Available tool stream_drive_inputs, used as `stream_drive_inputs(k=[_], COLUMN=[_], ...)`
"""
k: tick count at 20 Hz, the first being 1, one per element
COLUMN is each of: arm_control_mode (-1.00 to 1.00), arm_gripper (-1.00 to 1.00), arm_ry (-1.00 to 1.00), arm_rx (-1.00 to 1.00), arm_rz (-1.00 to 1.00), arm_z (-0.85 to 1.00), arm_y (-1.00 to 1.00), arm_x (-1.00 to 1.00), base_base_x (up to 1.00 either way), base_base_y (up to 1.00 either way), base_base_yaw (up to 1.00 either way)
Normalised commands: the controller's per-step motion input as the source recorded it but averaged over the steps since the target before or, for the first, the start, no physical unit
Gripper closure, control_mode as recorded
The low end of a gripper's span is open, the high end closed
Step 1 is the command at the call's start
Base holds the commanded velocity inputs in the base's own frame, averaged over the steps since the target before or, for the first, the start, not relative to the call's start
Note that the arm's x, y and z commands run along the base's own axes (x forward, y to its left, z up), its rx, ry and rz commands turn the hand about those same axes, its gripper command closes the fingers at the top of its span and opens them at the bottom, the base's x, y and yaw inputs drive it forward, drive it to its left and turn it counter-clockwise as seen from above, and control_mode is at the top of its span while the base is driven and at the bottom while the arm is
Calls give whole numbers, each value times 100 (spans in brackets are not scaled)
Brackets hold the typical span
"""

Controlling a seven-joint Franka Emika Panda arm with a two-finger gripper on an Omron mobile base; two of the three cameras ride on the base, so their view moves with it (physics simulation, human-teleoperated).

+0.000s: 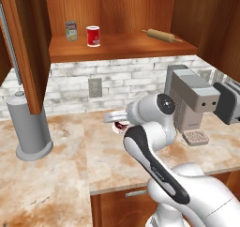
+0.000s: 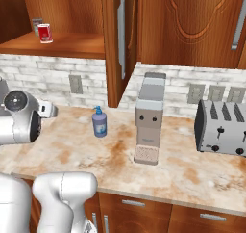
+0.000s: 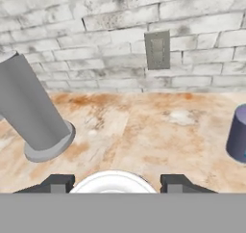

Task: Pick the cans from the counter and place them in their designated side in the cabinet.

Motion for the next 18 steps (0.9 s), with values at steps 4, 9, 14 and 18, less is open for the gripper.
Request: stream_drive_inputs(k=[4, 9, 14, 18], arm_control_mode=[-100, -100, -100, -100], arm_gripper=[100, 100, 100, 100], arm_ry=[-1, 0, 0, -1], arm_rx=[1, 1, 1, 1], arm_rz=[0, 0, 0, 0], arm_z=[29, 29, 35, 40], arm_y=[-7, -2, -5, -7], arm_x=[-48, -45, -24, -21], base_base_x=[0, 0, 0, 0], base_base_y=[0, 0, 0, 0], base_base_yaw=[0, 0, 0, 0])
